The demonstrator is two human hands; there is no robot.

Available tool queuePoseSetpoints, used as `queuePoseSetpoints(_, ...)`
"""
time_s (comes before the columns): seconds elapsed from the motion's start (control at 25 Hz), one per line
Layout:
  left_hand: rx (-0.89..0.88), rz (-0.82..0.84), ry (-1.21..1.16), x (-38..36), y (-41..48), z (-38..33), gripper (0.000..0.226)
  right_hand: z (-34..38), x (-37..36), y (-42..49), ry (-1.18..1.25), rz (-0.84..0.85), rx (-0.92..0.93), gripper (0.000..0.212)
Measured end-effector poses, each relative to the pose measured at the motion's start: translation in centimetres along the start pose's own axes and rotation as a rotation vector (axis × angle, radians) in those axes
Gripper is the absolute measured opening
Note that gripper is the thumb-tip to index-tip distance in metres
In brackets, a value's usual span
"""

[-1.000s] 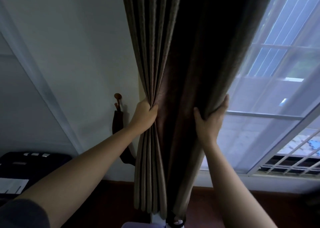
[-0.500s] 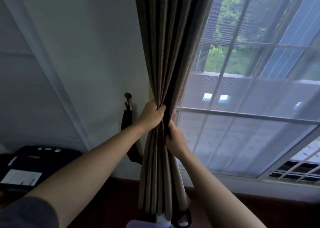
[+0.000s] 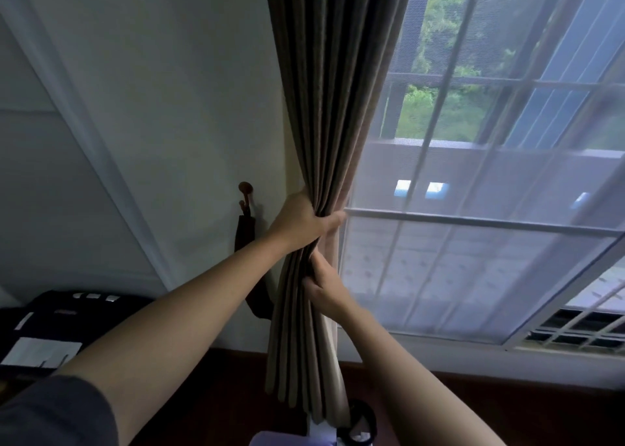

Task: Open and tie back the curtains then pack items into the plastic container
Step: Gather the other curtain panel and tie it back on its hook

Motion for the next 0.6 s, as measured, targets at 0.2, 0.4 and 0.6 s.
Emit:
queuePoseSetpoints(0.2, 0.073, -0.179, -0.11, 1.6, -0.1, 2.1, 0.04, -0.4, 2.6, 2.1, 0.212, -0.246, -0.111, 0.046)
queuePoseSetpoints(0.4, 0.168, -0.208, -0.32, 2.6, -0.7, 3.8, 0.023, 2.4, 7.5, 7.1, 0.482, -0.345, -0.177, 0.056)
queuePoseSetpoints(0.6, 0.287, -0.128, -0.438, 2.3, -0.4, 4.8, 0.031, 5.0, 8.6, 6.8, 0.529, -0.236, -0.118, 0.046)
Point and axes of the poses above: each hand's wrist, its own y-axis towards the middle knuckle, its own x-axis out of the back of the hand, z = x × y, the point moved 9 cm from there along y, towards the middle knuckle, and after that the axes turned 5 degrees about -y, right-handed, at the moved point
